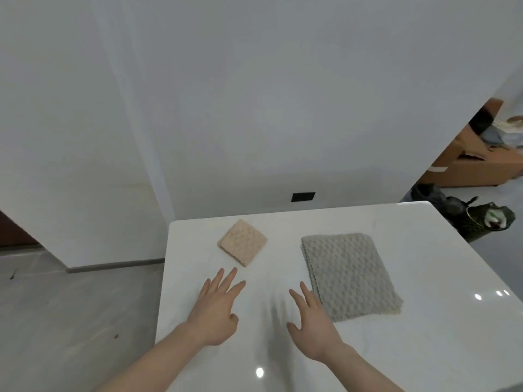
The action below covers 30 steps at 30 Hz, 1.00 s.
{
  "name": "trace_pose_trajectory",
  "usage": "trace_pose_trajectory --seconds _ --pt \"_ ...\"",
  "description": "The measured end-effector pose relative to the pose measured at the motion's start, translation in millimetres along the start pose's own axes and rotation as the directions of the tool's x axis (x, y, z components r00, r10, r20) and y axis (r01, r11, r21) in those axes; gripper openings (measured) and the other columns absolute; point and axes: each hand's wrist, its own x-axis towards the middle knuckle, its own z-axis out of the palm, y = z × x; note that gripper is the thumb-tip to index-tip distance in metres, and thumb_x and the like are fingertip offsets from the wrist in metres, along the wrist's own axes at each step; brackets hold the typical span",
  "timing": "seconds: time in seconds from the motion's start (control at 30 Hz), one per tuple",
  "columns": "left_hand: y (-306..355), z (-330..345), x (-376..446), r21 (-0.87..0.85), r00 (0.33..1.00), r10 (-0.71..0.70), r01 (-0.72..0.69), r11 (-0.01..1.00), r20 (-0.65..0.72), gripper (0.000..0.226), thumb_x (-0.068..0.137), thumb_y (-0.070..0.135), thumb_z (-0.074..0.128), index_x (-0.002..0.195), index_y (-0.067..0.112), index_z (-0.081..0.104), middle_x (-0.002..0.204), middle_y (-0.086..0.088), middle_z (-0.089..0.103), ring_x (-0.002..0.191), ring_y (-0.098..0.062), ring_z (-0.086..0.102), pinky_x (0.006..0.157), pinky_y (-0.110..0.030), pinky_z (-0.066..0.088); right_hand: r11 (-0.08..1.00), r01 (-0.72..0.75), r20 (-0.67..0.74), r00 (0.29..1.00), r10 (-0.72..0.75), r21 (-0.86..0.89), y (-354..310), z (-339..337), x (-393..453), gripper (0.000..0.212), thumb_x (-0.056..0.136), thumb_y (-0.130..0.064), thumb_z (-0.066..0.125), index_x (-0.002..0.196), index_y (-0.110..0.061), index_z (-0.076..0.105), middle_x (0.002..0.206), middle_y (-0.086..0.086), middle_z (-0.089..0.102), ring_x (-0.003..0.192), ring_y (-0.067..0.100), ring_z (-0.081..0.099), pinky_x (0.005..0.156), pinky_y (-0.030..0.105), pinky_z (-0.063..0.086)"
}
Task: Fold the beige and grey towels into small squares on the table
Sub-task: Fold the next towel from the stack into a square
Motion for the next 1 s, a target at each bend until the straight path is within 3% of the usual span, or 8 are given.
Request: trace_pose_trajectory --seconds 0.37,0.63,1.0 --pt "144 57 -34 0.058 0.995 -0.088 0.086 0.995 0.038 0.082 0.095 0.027 0.047 0.165 0.03 0.004 0.167 0.004 -0.028 0.155 -0.025 -0.025 0.126 -0.044 -0.012 0.975 0.026 0.067 0.998 -0.011 -0.22 120 -42 -73 0.08 0.1 -0.04 0.046 0.162 -0.027 -0.003 0.169 0.001 -0.016 0.156 0.03 -0.009 0.126 0.048 0.01" --pt "155 64 -48 0.145 0.992 -0.099 0.087 0.986 0.077 0.083 0.097 0.033 0.046 0.165 0.029 0.0 0.167 0.0 -0.03 0.154 -0.027 -0.026 0.126 -0.047 -0.012 0.972 -0.02 0.041 0.999 0.03 -0.236 143 -43 -104 0.078 0.101 -0.041 0.043 0.162 -0.03 -0.004 0.168 -0.002 -0.017 0.156 0.028 -0.012 0.126 0.051 0.009" --pt "186 74 -49 0.045 0.998 -0.07 0.069 0.997 0.004 0.081 0.096 0.031 0.048 0.165 0.028 0.007 0.169 0.002 -0.024 0.156 -0.024 -0.022 0.127 -0.045 -0.01 0.957 -0.033 0.032 0.999 0.044 -0.289 173 -57 -122 0.076 0.102 -0.044 0.042 0.162 -0.026 0.0 0.169 0.001 -0.015 0.156 0.03 -0.009 0.126 0.05 0.008"
